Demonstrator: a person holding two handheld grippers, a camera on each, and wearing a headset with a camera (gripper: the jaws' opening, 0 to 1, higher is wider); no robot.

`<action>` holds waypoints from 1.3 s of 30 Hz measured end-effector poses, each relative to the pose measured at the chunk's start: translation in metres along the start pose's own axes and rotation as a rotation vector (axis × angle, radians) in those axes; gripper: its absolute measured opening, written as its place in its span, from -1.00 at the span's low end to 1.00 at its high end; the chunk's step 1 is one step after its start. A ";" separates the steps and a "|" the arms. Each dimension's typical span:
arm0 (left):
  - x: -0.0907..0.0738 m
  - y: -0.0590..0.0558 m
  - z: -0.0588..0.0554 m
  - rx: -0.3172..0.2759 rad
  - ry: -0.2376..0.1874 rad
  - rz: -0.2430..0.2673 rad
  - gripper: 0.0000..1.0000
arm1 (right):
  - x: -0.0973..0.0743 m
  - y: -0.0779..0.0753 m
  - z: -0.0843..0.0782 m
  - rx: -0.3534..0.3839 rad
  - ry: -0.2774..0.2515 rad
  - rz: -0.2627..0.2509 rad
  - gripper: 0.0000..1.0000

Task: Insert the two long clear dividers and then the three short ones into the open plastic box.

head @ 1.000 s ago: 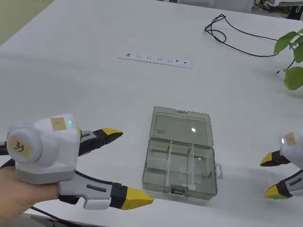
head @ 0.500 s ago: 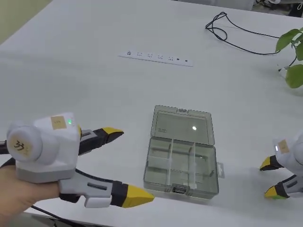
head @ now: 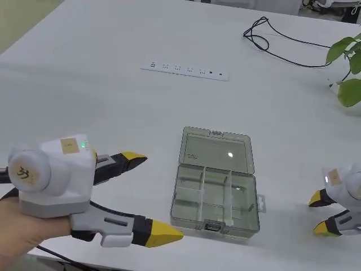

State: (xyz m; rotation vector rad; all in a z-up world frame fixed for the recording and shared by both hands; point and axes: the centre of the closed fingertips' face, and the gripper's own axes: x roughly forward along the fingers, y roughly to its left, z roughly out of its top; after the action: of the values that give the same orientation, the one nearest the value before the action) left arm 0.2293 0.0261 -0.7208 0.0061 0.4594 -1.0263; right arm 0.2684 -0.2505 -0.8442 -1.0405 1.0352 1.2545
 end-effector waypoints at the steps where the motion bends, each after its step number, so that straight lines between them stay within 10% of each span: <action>1: 0.000 0.000 0.000 0.001 0.001 0.001 0.95 | -0.003 -0.002 0.003 0.014 -0.015 -0.012 -0.35; 19: 0.009 -0.003 0.023 -0.006 -0.032 -0.002 0.89 | -0.075 -0.004 0.089 0.004 -0.247 -0.165 -0.35; 31: 0.034 -0.020 0.065 -0.246 -0.129 -0.059 0.54 | -0.108 0.009 0.144 -0.068 -0.299 -0.223 -0.35; 39: 0.052 -0.035 0.067 -0.362 -0.090 -0.113 0.32 | -0.119 0.018 0.167 -0.087 -0.322 -0.239 -0.35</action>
State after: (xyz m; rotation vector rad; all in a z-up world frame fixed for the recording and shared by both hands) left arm 0.2474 -0.0494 -0.6723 -0.3916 0.5630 -1.0374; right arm 0.2502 -0.1132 -0.6925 -0.9583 0.5969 1.2285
